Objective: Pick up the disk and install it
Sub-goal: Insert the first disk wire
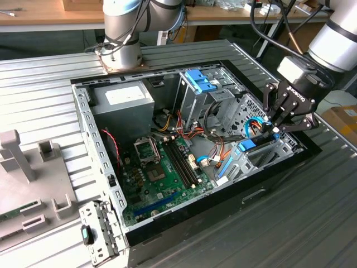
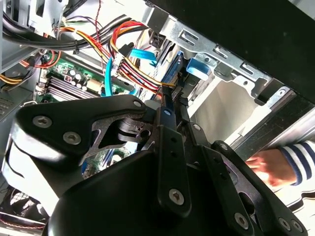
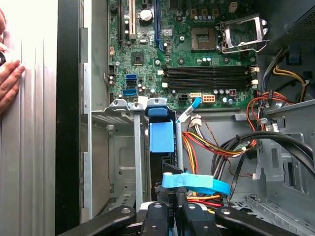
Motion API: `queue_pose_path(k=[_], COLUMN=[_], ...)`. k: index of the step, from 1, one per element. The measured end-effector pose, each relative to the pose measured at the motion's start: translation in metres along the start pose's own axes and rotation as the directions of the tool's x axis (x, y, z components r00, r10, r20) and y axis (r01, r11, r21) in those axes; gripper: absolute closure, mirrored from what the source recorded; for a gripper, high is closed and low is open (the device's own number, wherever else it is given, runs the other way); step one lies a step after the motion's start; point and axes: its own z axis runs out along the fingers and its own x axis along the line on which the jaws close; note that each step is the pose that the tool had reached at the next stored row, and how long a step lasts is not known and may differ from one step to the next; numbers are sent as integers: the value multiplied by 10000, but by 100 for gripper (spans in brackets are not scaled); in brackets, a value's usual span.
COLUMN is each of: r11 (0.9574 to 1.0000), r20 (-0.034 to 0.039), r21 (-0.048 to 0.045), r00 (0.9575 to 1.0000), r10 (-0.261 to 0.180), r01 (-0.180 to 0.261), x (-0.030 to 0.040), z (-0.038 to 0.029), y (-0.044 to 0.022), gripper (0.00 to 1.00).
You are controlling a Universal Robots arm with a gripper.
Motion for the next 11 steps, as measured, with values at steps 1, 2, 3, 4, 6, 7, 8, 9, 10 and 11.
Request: queue_pose_path(k=[1, 2, 3, 4, 6, 7, 8, 9, 10, 11], r11=[10000, 10000, 10000, 10000, 10000, 10000, 10000, 10000, 10000, 10000], r20=[0, 2, 3, 2, 14, 2, 0, 0, -5, -2], r21=[1, 0, 0, 0, 0, 0, 0, 1, 1, 1], r00=[10000, 10000, 10000, 10000, 10000, 10000, 10000, 10000, 10000, 10000], r10=[0, 0, -1, 0, -1, 0, 1, 1, 1, 0], r01=[0, 0, 1, 0, 1, 0, -1, -1, -1, 0], x=[0, 0, 1, 1, 1, 1, 2, 1, -6, -8], z=[0, 2, 3, 4, -10, -43, -62, -63, -65, -62], y=[0, 0, -1, -1, 1, 5, 8, 8, 9, 9], gripper=[83, 83, 83, 83, 83, 83, 83, 83, 83, 83])
